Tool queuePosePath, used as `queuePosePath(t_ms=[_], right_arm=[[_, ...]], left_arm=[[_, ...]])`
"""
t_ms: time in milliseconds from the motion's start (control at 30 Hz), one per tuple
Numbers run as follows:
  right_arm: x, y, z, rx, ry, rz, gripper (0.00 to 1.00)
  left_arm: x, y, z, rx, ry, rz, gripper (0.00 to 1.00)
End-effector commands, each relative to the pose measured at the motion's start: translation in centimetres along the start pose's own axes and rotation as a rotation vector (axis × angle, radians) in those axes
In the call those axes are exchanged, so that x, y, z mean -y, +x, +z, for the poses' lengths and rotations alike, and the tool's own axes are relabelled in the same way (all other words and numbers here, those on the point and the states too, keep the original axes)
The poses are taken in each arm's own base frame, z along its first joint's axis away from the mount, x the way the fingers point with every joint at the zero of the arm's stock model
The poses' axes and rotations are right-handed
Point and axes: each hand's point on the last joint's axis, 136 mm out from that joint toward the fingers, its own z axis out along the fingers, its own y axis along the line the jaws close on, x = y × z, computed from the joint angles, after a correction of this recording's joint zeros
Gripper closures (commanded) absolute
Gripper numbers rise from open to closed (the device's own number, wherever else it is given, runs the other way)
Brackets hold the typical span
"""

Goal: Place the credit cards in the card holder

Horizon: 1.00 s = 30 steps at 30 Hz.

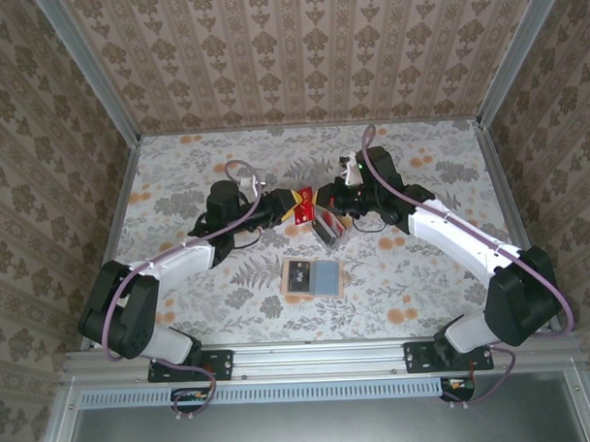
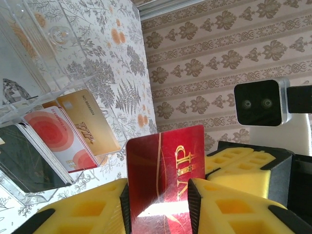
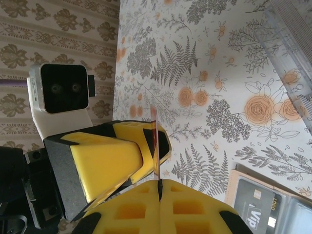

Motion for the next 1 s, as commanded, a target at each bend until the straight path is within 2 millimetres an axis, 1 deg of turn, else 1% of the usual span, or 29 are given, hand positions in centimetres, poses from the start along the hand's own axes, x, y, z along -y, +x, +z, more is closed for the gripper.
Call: queuePosePath(t_ms=[0,333,533,600,700,800,900,967], right_arm=[[-0.4,-0.5,0.0,0.015,-0.031,0.011,1.0],[0.5,-1.1,0.1,0.028,-0.012,0.036,1.0],[0.8,-1.1,0.3,0.022,-0.009,0.042,1.0],[0.9,-1.0,0.5,0.018,-0.006,0.047,1.0],[1.2,-0.9,0.5,0.012,0.002,0.049,0.98],[2.0,-0.6,0.4,0.011,0.044,0.049,0.95],[3.7,0.1,-0.1,-0.001,0.124,0.039,0.87],[4.9,0.8,-0.4,-0.006,0.174,0.034,0.83]], left_arm=[[1.2,-0.1,-0.1,-0.013,0.051,0.024,0.64],[1.1,0.0,-0.2,-0.014,0.045,0.024,0.65],[0.8,0.0,-0.3,-0.01,0.035,0.025,0.79],[0.7,0.0,-0.3,-0.007,0.029,0.022,0.8],[0.5,0.0,-0.3,-0.008,0.019,0.022,0.86],[0.2,0.3,-0.5,-0.01,-0.005,0.031,0.91],[-1.1,0.9,-1.3,-0.009,-0.081,0.036,0.95],[-2.4,1.3,-2.1,0.0,-0.158,0.045,0.96]])
